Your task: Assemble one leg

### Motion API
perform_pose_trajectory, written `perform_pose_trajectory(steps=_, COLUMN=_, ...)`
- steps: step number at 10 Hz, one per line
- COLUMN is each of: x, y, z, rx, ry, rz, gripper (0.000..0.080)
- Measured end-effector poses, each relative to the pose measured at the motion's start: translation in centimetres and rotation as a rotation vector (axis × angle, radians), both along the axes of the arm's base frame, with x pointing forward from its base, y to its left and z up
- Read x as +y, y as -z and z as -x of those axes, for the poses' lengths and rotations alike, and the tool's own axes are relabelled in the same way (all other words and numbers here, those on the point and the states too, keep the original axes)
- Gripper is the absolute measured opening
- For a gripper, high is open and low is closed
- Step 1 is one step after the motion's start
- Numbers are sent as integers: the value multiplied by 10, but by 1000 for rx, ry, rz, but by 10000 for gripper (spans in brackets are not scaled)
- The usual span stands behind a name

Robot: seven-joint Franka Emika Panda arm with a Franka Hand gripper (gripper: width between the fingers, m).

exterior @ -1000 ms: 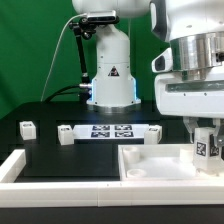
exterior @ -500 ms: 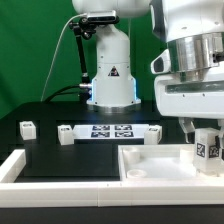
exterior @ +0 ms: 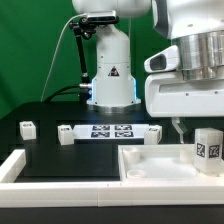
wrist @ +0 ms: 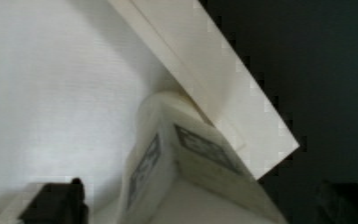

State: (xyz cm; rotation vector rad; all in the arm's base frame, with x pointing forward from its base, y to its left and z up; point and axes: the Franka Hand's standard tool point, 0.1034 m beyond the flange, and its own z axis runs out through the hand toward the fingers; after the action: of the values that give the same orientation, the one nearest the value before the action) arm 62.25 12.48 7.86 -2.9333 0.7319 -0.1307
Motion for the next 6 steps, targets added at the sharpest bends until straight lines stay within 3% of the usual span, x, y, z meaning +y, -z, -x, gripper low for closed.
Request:
perform_pose_trajectory(steps=2, x=-1, y=1, z=-2, rx=-20, ry=-255, rz=61, gripper=649)
perform_pose_trajectory(steps=6, x=-3, y=6, z=2, rx=-34, ry=-599, rz=116, gripper=649)
